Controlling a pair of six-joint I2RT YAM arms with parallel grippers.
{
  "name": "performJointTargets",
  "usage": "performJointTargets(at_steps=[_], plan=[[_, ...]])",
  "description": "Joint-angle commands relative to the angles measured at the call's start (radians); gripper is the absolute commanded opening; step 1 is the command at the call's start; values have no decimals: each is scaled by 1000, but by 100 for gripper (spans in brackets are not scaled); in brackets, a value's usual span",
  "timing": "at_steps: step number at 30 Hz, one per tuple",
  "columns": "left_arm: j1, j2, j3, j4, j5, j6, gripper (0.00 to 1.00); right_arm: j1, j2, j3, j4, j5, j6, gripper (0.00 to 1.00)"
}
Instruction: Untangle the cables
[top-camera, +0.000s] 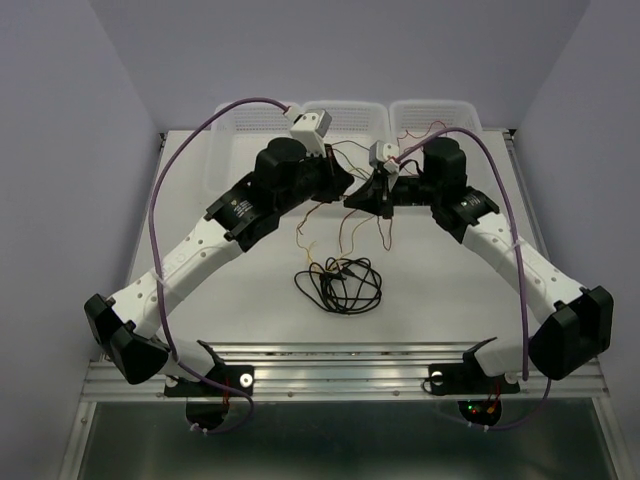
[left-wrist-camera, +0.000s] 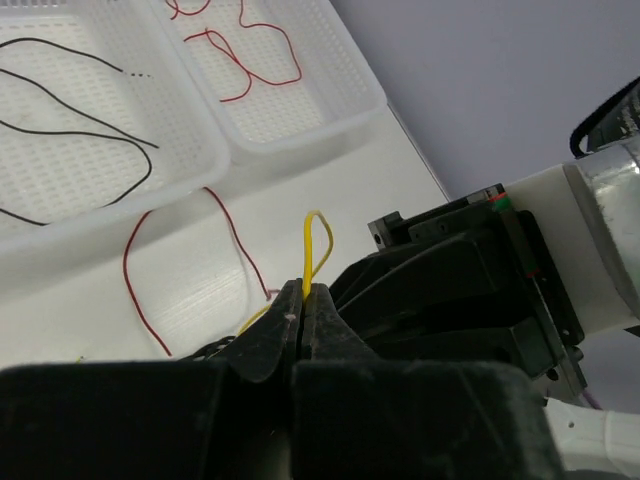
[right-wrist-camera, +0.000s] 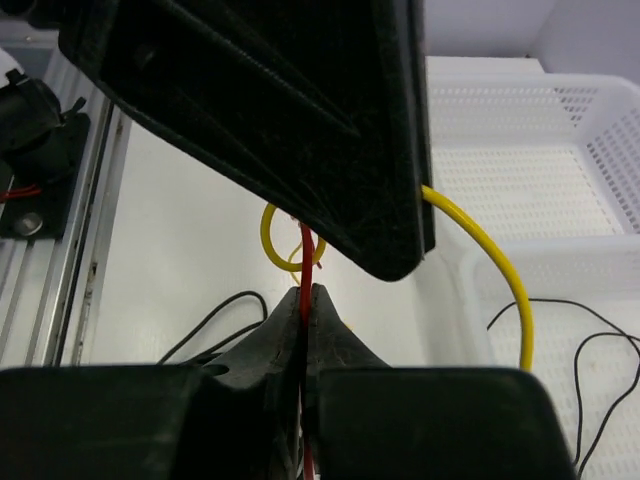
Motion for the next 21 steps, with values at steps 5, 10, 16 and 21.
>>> performJointTargets(at_steps=[5,10,16,21], plan=[[15,-32,41,-125,-413,-45,0,10,-184,-177,337,426,303,1],[205,-17,25,-216,-474,-98,0,10,-258,-256,352,791,510,1],[448,-18,-56,-257,-475,-139,0,-10,-304,-233,300,887,572,1],[560,-35,-51,-345,-562,-179,0,-47,-330,-193,240,960,561,1]])
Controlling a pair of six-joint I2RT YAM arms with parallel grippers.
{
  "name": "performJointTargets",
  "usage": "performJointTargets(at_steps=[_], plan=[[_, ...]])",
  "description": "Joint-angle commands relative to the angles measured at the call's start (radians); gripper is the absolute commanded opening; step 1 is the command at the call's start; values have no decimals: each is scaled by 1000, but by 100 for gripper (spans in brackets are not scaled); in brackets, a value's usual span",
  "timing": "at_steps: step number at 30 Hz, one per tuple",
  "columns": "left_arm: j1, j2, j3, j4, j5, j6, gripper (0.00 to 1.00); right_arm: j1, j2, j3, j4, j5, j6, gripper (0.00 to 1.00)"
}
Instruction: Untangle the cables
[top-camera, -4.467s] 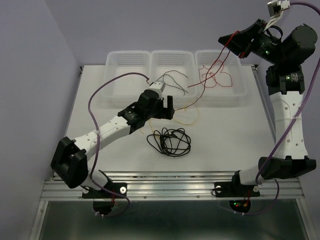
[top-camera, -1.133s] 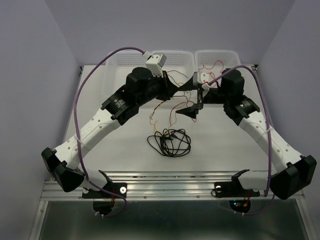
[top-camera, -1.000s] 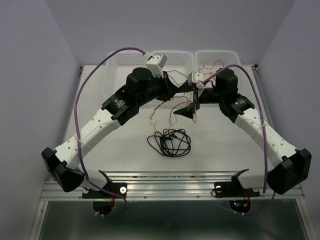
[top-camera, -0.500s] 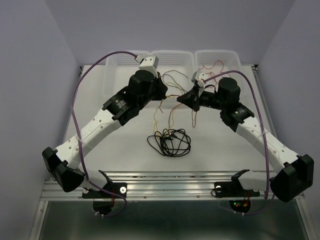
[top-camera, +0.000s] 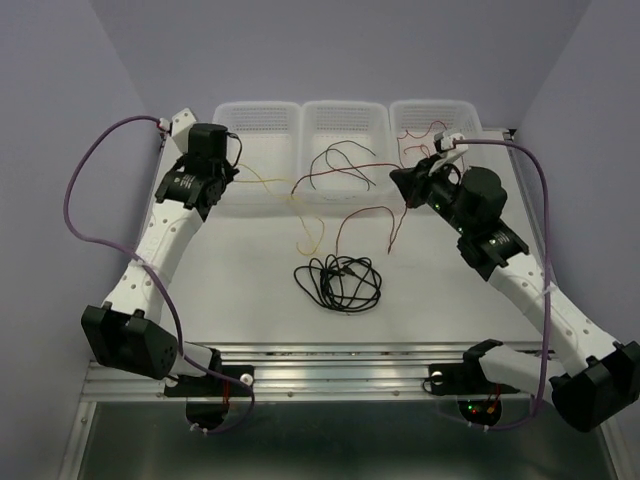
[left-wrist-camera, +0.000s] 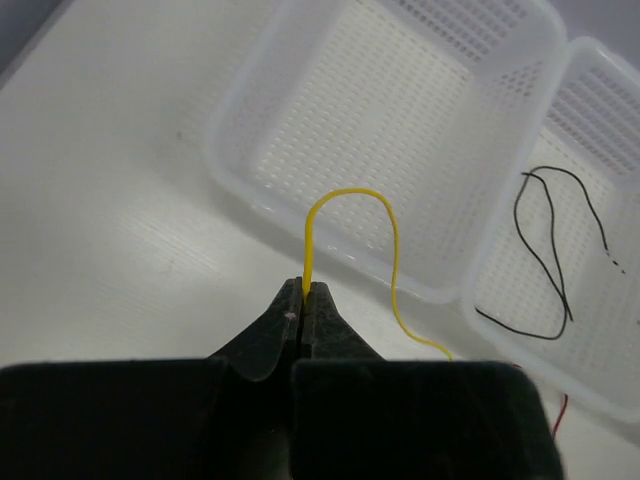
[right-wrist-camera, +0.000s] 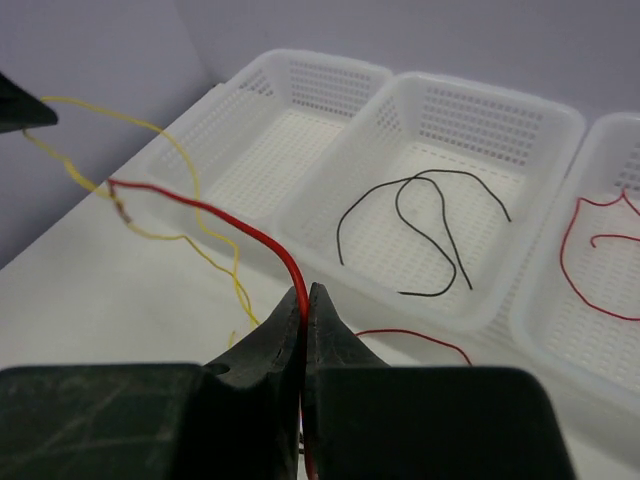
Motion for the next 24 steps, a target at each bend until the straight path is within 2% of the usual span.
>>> performJointTargets(at_steps=[1,2,7,14,16,19,23,24], plan=[[71,-39,12,-107,-128,-46,0,-47,-52,66,-5,152,19,1],[110,-47,22,-120,-130,-51,0,-64,-53,83,-12,199,8,1],[219,-79,51,-169,-127,-68,0,-106,-49,161,-61,205,-4,1],[233,-139,-28,-97,-35,-34,0,-115,5,327,-116,175,-63,1],[233,-157,-65,-66,36,-22,0,-115,34,380,-130,169,-83,1],[233,-177,-154,-5,103,-16,0,-115,135,532,-142,182,-183,1],[233,-188,-200,15,130,-16,0,-115,247,702,-142,308,-297,1],[233,-190,-205,18,137,-16,0,-115,316,804,-141,355,-317,1]])
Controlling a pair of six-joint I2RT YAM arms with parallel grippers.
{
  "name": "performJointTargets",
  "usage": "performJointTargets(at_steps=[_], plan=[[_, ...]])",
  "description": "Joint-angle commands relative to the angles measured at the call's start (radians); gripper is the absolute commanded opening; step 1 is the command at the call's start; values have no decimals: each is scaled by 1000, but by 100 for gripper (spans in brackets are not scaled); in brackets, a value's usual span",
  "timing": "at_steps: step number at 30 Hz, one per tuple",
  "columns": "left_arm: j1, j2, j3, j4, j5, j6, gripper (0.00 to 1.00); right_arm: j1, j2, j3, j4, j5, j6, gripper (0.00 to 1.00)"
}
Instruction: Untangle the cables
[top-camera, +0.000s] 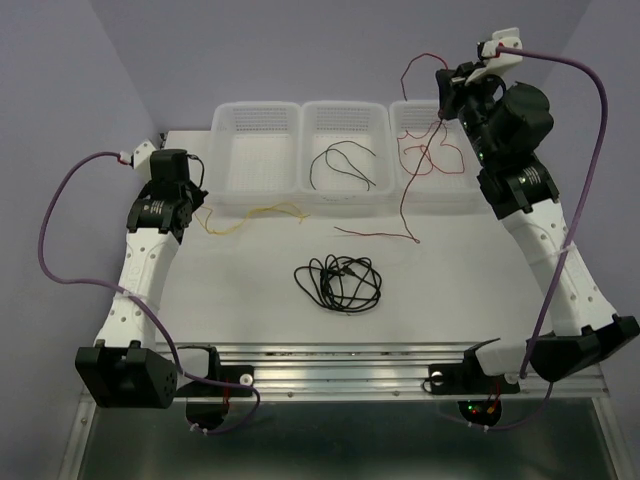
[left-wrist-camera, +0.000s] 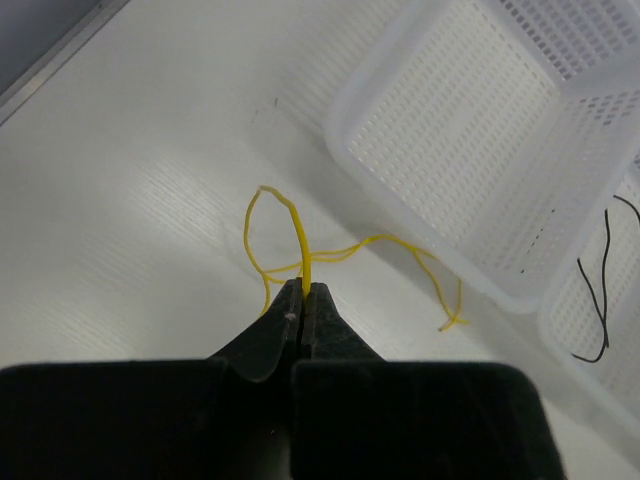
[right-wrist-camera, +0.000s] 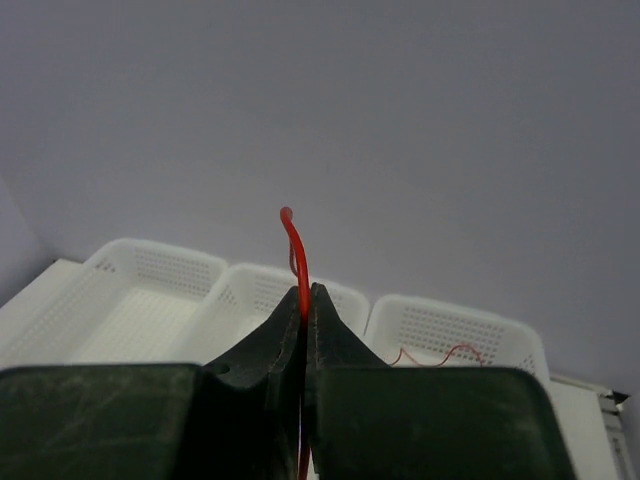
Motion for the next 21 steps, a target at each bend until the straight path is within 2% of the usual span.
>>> performJointTargets(at_steps=[1,5,6,8,9,10,11,12,16,21], plan=[[-3,-18,-30,65,52,20,0,-2,143,253,13,153,-170,1],[-5,-27,-51,76,61,23,0,-34,348,575,25,214,-230,1],[-5,-28,-55,82,64,26,0,-34,434,728,31,222,-244,1],[-5,-34,-61,84,69,28,0,-46,519,879,54,237,-267,1],[-5,-36,-61,85,71,28,0,-55,552,933,141,233,-288,1],[-5,-39,-64,88,71,28,0,-56,563,935,210,219,-305,1],[-5,-41,-67,96,72,28,0,-66,554,868,299,195,-308,1],[-5,-39,-67,97,74,32,0,-66,553,837,450,190,-308,1],[-5,-31,-68,100,80,32,0,-85,657,935,527,113,-308,1],[-5,-33,-102,134,103,31,0,-166,746,826,610,39,-224,1]])
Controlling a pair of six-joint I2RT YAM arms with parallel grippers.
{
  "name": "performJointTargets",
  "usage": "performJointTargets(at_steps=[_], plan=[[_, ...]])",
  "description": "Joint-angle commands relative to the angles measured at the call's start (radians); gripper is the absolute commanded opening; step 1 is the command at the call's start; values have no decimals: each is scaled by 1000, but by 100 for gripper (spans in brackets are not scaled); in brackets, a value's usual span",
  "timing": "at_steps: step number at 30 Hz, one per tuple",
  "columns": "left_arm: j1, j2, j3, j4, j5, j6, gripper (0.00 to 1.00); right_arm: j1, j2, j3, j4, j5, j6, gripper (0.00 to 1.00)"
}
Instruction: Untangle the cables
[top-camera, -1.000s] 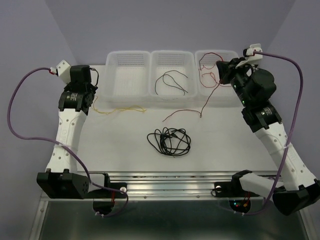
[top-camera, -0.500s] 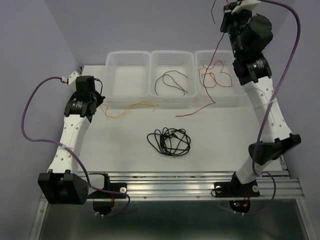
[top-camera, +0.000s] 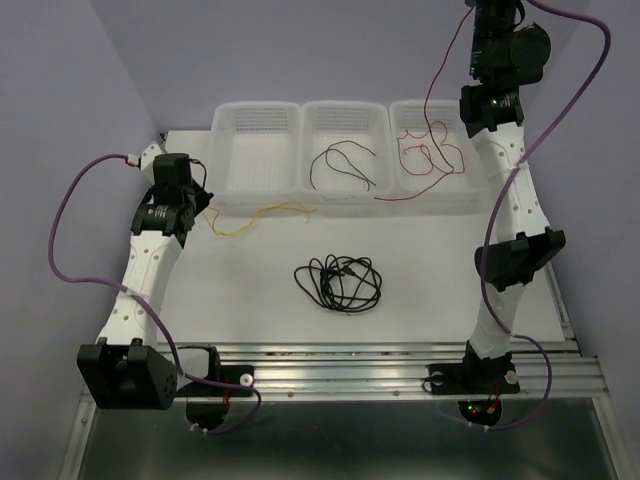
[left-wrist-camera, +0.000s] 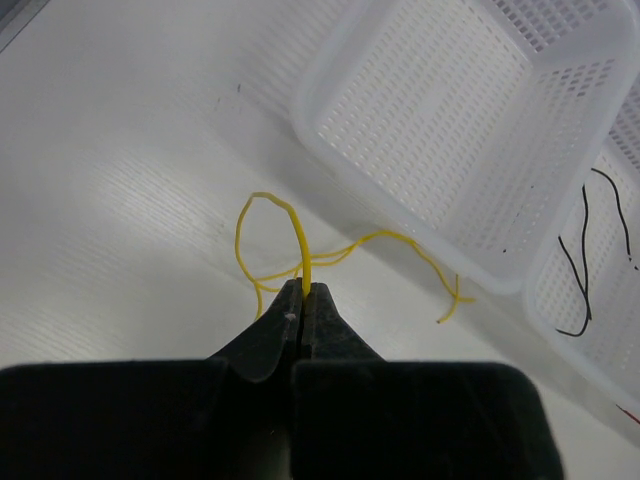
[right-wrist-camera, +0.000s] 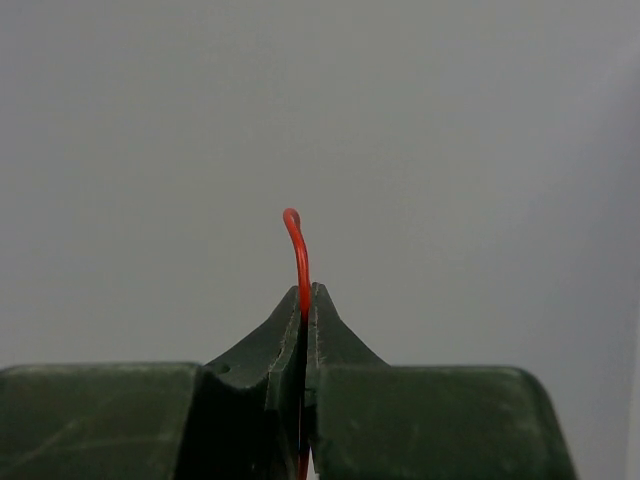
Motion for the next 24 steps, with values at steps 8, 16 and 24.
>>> performJointTargets(at_steps=[8,16,24], plan=[[-4,-33,-35,44,13,13,0,-156,230,-155,57,-84,219,1],[-4,-32,-38,47,6,10,0,-156,224,-410,-67,40,338,1],[-4,-20,-42,40,7,7,0,-156,190,-649,-207,153,467,6]])
